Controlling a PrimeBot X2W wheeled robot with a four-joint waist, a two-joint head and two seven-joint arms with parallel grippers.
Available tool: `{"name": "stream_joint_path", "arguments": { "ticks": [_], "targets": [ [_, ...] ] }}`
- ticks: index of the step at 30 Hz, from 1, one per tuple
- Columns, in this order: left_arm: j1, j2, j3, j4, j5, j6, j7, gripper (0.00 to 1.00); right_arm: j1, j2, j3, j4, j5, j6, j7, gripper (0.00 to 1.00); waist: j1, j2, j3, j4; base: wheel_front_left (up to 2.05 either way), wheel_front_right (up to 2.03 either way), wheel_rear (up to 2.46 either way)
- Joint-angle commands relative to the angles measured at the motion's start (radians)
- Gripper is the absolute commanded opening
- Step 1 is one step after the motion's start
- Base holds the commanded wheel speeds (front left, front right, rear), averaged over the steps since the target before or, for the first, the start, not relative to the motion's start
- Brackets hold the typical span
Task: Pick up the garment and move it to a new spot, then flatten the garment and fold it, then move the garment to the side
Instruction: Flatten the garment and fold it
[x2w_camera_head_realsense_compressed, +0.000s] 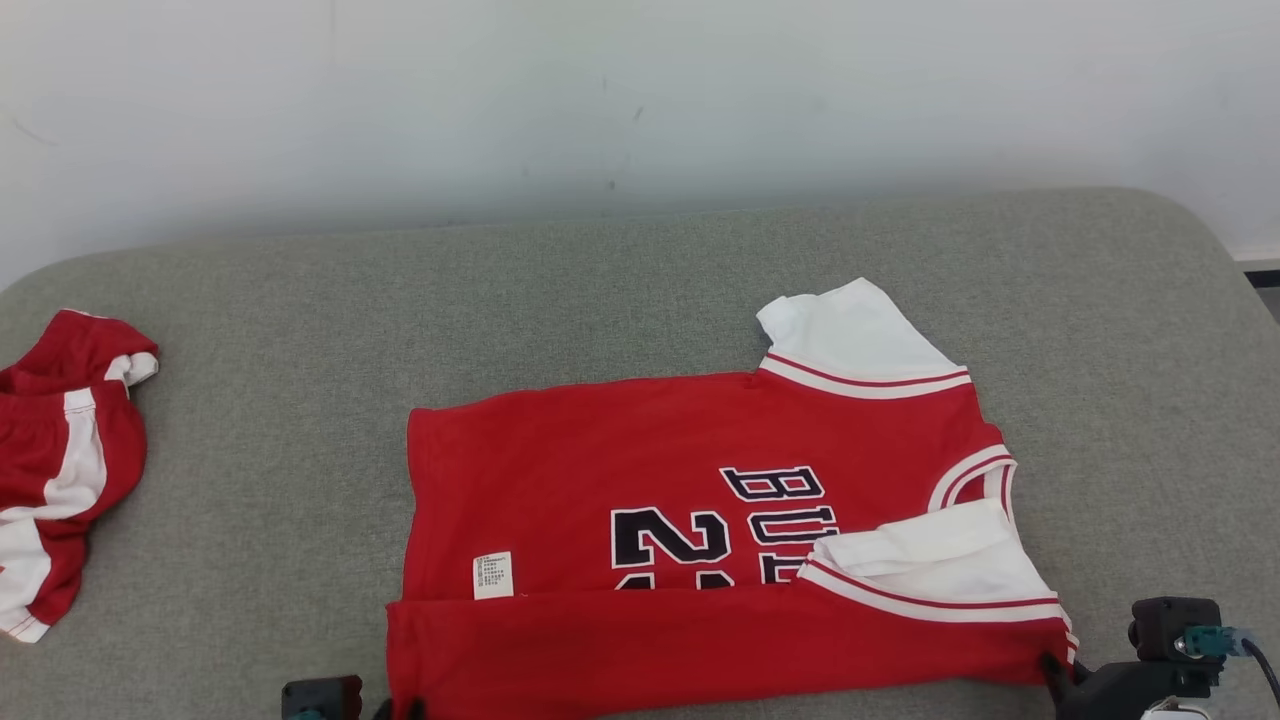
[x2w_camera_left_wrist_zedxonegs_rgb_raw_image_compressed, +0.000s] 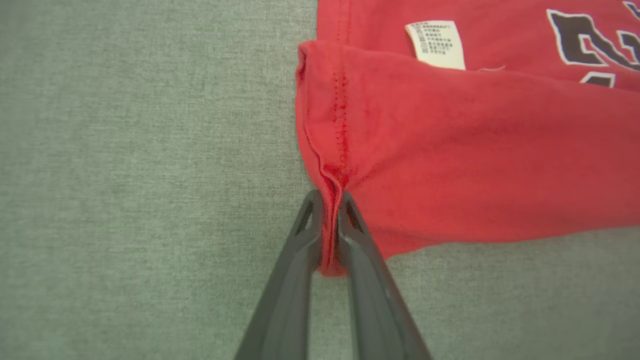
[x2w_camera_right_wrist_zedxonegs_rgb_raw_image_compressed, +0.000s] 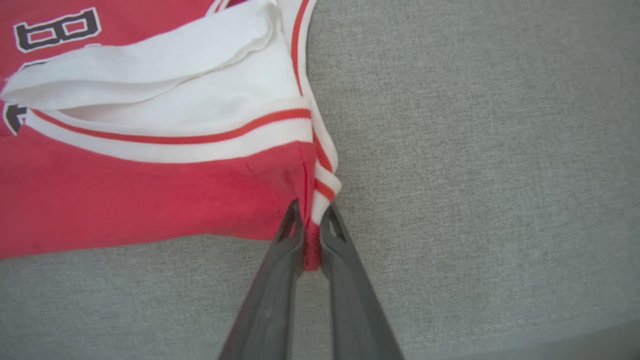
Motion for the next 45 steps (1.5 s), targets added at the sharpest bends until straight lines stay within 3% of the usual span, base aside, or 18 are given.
{"name": "stream_joint_path", "arguments": {
  "ticks": [1,3,10,17,22,29,45],
  "targets": [
    [0.015,0.010,0.005,-0.005,-0.004,0.006,-0.004,1.00,0.008,0.002,-0.006,-0.005,-0.010,-0.003,-0.001,0.16,0.0000,0.0000,0.001,0.000,0.00,0.00,0.00],
    [0.017,0.014,0.006,-0.017,0.005,0.010,-0.020,1.00,0.012,0.009,-0.009,-0.006,-0.015,-0.003,-0.001,1.00,0.0000,0.0000,0.002,0.001,0.00,0.00,0.00],
    [-0.022,0.042,0.044,-0.064,-0.015,0.015,-0.028,1.00,-0.056,-0.031,-0.015,-0.055,-0.021,-0.003,0.031,1.00,0.0000,0.0000,0.012,0.010,0.00,0.00,0.00],
    [-0.191,0.077,0.050,-0.103,-0.025,-0.015,0.097,1.00,-0.259,-0.125,0.035,-0.070,-0.002,-0.003,0.128,1.00,0.0000,0.0000,0.058,0.018,0.00,0.00,0.00],
    [-0.397,0.054,0.054,-0.029,-0.057,-0.047,0.196,1.00,-0.496,-0.164,0.123,0.038,0.041,-0.003,0.184,1.00,0.0000,0.0000,0.141,0.014,0.00,0.00,0.00],
    [-0.579,0.023,0.022,0.087,-0.048,-0.074,0.265,1.00,-0.702,-0.201,0.235,0.196,0.060,-0.003,0.161,1.00,0.0000,0.0000,0.226,0.017,0.00,0.00,0.00],
    [-0.734,-0.028,-0.036,0.268,0.005,-0.097,0.217,1.00,-0.900,-0.236,0.344,0.392,0.088,-0.003,0.067,1.00,0.0000,0.0000,0.324,0.035,0.00,0.00,0.00]
  ]
}}
